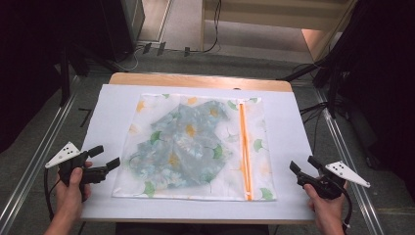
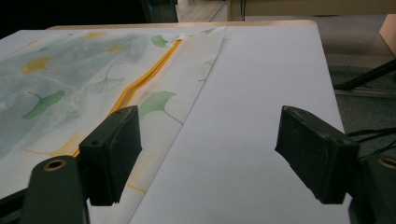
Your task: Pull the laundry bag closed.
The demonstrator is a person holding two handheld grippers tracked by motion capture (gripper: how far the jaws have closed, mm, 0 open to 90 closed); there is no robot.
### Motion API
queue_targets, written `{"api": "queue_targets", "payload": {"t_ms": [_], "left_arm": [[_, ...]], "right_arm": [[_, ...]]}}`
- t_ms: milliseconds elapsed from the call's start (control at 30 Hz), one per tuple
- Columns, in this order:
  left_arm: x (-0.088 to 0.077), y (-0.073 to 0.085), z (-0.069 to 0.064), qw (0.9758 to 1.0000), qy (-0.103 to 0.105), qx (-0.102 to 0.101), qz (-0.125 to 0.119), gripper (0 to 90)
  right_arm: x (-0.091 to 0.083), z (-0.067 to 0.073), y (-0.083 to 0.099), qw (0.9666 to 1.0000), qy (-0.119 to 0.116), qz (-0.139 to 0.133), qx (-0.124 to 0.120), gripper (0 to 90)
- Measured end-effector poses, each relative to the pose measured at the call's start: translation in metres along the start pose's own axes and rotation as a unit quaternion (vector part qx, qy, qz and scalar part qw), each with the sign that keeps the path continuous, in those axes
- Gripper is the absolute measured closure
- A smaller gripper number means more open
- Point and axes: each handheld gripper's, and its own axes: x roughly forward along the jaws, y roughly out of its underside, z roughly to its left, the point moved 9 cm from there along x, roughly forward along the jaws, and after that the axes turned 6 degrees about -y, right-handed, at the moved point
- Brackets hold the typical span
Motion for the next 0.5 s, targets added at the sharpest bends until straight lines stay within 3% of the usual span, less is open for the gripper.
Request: {"api": "queue_targets", "payload": {"t_ms": [133, 167, 233, 300, 367, 400, 500], "left_arm": [[0.001, -0.004, -0.004, 0.9999, 0.001, -0.007, -0.011, 9.6], [0.003, -0.005, -0.005, 0.9999, -0.003, -0.005, -0.012, 16.4], [0.005, -0.005, -0.009, 0.9998, -0.019, 0.009, -0.008, 19.7], [0.007, -0.004, -0.012, 0.9991, -0.037, 0.02, -0.006, 38.9], [0.009, -0.002, -0.018, 0.9995, -0.028, 0.017, 0.003, 54.8], [0.01, -0.002, -0.022, 0.9995, -0.027, 0.015, 0.003, 63.5], [0.01, -0.007, -0.034, 0.9998, -0.02, 0.01, -0.002, 80.5]], "right_arm": [[0.001, 0.0, 0.002, 0.9999, -0.008, 0.008, 0.001, 31.2], [0.002, 0.001, 0.002, 0.9995, -0.024, 0.02, 0.004, 38.9], [0.002, 0.003, 0.002, 0.9991, -0.036, 0.023, 0.004, 40.1], [0.002, 0.007, 0.0, 0.998, -0.057, 0.026, 0.009, 45.3], [0.0, 0.012, -0.002, 0.9974, -0.066, 0.028, 0.006, 52.5], [-0.001, 0.014, -0.003, 0.9975, -0.065, 0.029, -0.002, 57.1], [-0.004, 0.015, -0.006, 0.9986, -0.033, 0.035, -0.023, 71.8]]}}
